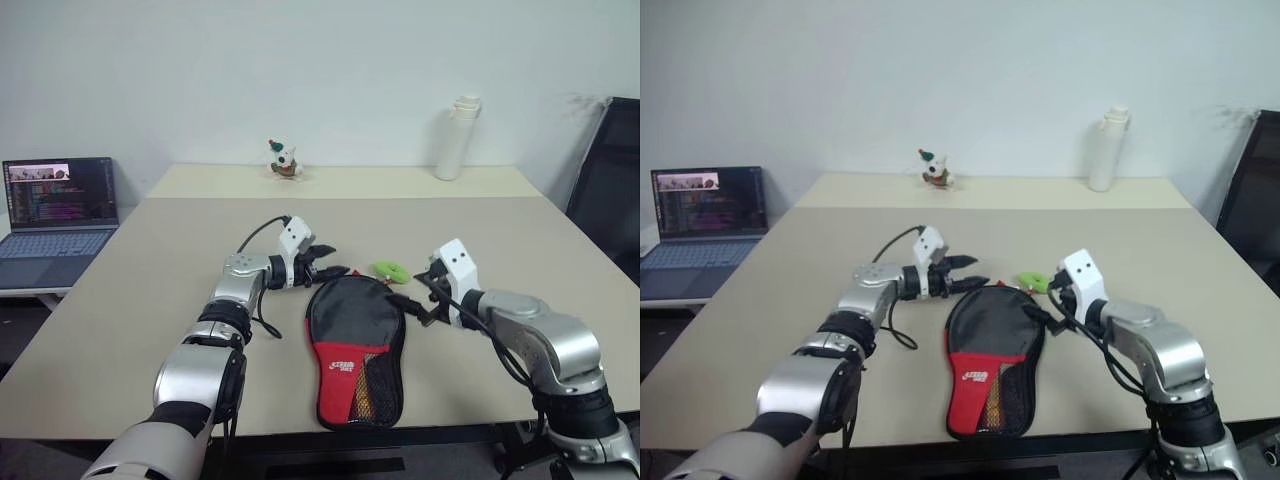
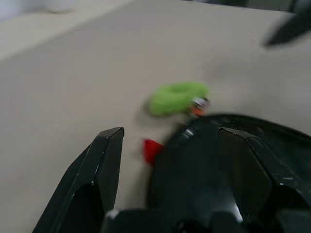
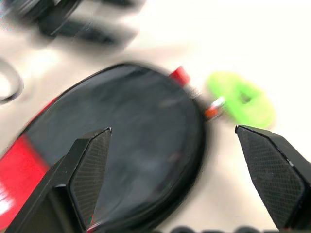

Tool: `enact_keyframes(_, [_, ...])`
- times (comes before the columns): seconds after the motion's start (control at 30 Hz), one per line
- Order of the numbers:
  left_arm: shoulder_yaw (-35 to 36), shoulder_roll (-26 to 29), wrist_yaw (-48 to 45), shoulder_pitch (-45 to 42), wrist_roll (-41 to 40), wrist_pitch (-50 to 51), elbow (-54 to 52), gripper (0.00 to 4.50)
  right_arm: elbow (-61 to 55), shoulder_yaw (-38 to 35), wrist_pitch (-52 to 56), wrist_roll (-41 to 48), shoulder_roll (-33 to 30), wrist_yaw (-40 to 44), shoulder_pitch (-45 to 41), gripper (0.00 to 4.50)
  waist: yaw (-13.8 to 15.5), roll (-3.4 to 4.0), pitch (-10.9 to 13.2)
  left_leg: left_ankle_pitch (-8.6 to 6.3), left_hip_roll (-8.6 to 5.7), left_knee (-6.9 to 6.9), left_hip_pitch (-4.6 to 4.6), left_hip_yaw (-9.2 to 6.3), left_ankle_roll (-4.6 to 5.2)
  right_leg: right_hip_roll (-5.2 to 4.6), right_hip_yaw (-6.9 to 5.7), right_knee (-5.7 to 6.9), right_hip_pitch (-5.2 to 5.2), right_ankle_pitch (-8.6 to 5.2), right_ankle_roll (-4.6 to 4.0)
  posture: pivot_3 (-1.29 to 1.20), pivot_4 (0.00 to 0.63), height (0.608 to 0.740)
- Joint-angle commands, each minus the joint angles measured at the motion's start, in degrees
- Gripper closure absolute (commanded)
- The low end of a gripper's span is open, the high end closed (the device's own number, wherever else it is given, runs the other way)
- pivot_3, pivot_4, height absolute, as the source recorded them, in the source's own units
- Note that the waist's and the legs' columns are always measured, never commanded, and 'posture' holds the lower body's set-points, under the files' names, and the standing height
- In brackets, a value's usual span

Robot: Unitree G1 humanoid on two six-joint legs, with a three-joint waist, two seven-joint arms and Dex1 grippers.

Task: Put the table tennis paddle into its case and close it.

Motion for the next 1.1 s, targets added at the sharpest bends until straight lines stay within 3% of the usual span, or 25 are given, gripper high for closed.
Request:
enact_keyframes(0.03, [-1.9,0.4,-3.3,2.5,-1.5,2.9,-8.1,1.18,10.2,4.0,-13.8,-7.7,-2.6,0.4,-4.6,0.00,0.0,0.00,0.0,0.00,0.00,0.00,0.00,-0.01,0.00,0.00,0.00,0.00,0.00,0.00,0.00,0.00,0.150,0.740])
enact_keyframes(0.37, [-5.8,-1.4,-3.3,6.2,-1.9,7.1,-14.0,1.18,40.0,14.8,-46.0,-23.8,-2.8,1.9,-12.6,0.00,0.0,0.02,0.0,0.00,0.01,0.00,0.00,0.03,0.01,0.01,0.04,-0.01,0.00,0.01,-0.01,0.00,0.150,0.740])
enact_keyframes(0.93, [-9.3,-2.7,-4.2,5.6,-1.5,6.4,-11.8,1.18,58.2,16.1,-59.5,-32.9,3.1,-0.5,-19.2,0.00,-0.1,0.05,0.0,0.01,0.01,0.03,0.09,0.05,0.00,-0.01,0.09,0.25,-0.01,0.02,-0.03,0.00,0.150,0.740])
enact_keyframes(1.03, [-10.0,-3.3,-4.2,5.2,-1.3,6.2,-10.9,1.14,60.9,16.5,-60.7,-34.3,4.1,-1.4,-20.2,0.64,-0.1,0.05,0.0,0.01,0.01,0.04,0.14,0.05,0.00,-0.01,0.10,0.34,-0.01,0.01,-0.04,0.00,0.150,0.740])
enact_keyframes(1.1, [-10.5,-3.8,-4.3,4.9,-1.0,6.1,-9.9,1.14,62.0,16.4,-61.1,-34.7,4.6,-1.4,-20.7,1.35,-0.1,0.05,0.0,0.01,0.01,0.06,0.15,0.05,0.00,-0.01,0.09,0.38,-0.01,0.01,-0.05,0.00,0.150,0.740])
